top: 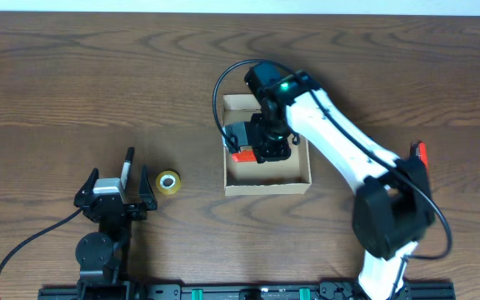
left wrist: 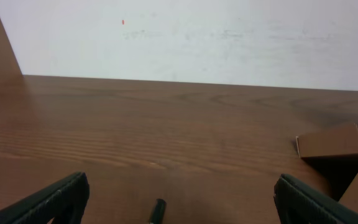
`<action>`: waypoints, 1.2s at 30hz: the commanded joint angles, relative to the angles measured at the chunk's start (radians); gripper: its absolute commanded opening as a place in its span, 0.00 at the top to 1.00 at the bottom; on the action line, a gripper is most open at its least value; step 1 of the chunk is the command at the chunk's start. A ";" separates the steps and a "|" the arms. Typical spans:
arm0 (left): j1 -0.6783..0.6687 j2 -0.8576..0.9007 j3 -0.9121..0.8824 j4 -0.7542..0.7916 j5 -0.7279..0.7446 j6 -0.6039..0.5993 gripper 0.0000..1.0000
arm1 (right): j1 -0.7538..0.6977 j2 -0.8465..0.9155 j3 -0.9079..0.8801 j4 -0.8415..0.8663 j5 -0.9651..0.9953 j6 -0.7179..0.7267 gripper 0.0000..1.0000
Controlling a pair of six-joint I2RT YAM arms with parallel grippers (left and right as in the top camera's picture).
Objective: Pack container
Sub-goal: 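Carry the red box cutter into the cardboard box and release it, then move the right gripper to the blue-capped marker and grasp it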
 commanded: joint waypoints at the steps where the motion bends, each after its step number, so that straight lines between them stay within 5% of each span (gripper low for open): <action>1: 0.003 -0.007 -0.013 -0.051 -0.016 0.011 0.05 | -0.020 0.069 -0.003 0.005 -0.001 0.002 0.99; 8: 0.003 -0.007 -0.013 -0.051 -0.016 0.011 0.04 | -0.052 0.137 -0.003 0.011 -0.005 0.021 0.98; 10: 0.003 -0.007 -0.013 -0.051 -0.016 0.011 0.05 | -0.055 0.136 -0.003 0.011 -0.005 0.029 0.86; 14: 0.003 -0.007 -0.013 -0.051 -0.016 0.011 0.05 | -0.053 0.134 -0.003 0.003 -0.005 0.047 0.77; 16: 0.003 -0.007 -0.013 -0.051 -0.016 0.011 0.05 | -0.053 0.130 0.001 -0.016 -0.005 0.061 0.62; 26: 0.003 -0.007 -0.013 -0.051 -0.016 0.011 0.05 | -0.058 -0.090 0.122 -0.101 -0.098 0.138 0.51; 29: 0.003 -0.007 -0.013 -0.051 -0.016 0.011 0.05 | -0.087 -0.200 0.169 -0.100 -0.179 0.259 0.37; 31: 0.003 -0.007 -0.013 -0.051 -0.016 0.011 0.05 | -0.111 -0.259 0.180 -0.098 -0.222 0.349 0.09; 32: 0.003 -0.007 -0.013 -0.051 -0.016 0.011 0.05 | -0.125 -0.290 0.185 -0.098 -0.222 0.390 0.05; 34: 0.003 -0.007 -0.013 -0.051 -0.016 0.011 0.05 | -0.161 -0.338 0.190 -0.105 -0.198 0.432 0.20; 36: 0.003 -0.007 -0.013 -0.051 -0.016 0.011 0.04 | -0.220 -0.380 0.190 -0.086 -0.069 0.544 0.01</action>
